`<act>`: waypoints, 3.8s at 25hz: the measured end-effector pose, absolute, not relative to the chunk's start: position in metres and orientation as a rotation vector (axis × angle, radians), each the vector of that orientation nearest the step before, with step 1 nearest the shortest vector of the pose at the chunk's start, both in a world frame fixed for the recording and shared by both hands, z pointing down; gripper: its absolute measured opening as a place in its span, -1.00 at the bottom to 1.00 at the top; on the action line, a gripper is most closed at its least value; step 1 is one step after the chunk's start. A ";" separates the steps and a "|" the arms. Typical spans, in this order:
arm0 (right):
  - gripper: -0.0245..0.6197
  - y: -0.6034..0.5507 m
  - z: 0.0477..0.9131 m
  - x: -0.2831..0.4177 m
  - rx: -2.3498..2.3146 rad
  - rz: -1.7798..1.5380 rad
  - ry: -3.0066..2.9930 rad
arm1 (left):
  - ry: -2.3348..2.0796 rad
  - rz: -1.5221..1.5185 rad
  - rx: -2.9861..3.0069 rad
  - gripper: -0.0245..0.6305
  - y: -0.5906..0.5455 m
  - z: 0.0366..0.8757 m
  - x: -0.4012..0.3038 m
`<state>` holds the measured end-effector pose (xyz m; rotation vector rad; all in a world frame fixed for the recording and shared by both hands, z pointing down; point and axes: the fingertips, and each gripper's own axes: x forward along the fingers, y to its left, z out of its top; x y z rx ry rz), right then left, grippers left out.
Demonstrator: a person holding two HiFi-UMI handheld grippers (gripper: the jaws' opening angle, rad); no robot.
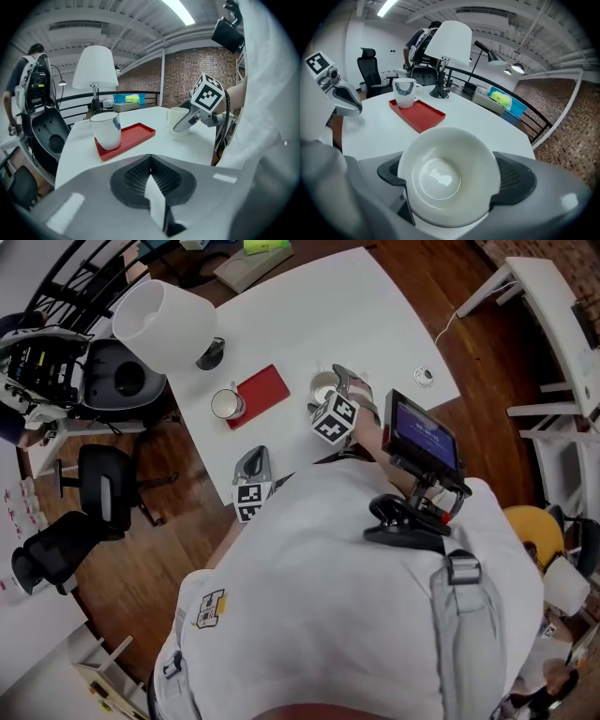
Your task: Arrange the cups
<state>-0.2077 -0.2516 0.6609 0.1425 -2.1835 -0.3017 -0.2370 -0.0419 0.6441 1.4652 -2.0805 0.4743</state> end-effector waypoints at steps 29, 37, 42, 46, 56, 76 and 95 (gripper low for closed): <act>0.68 -0.190 0.622 -0.301 -0.421 -0.626 -2.252 | -2.204 0.435 1.351 -0.93 0.031 0.643 -0.278; 0.68 -0.157 0.626 -0.356 -0.481 -0.660 -2.270 | -2.275 0.395 1.215 -0.93 0.064 0.637 -0.287; 0.68 -0.151 0.640 -0.362 -0.471 -0.650 -2.247 | -2.307 0.380 1.138 -0.93 0.080 0.635 -0.282; 0.68 -0.149 0.650 -0.363 -0.452 -0.638 -2.237 | -2.318 0.379 1.106 -0.93 0.088 0.632 -0.278; 0.69 -0.148 0.649 -0.373 -0.337 -0.545 -2.219 | -2.310 0.388 1.092 -0.93 0.096 0.630 -0.277; 0.70 -0.149 0.652 -0.375 -0.221 -0.488 -2.215 | -2.280 0.398 1.140 -0.93 0.086 0.639 -0.277; 0.50 -0.185 0.622 -0.295 -0.006 -0.061 -2.374 | -2.134 0.399 1.371 -0.93 0.058 0.648 -0.284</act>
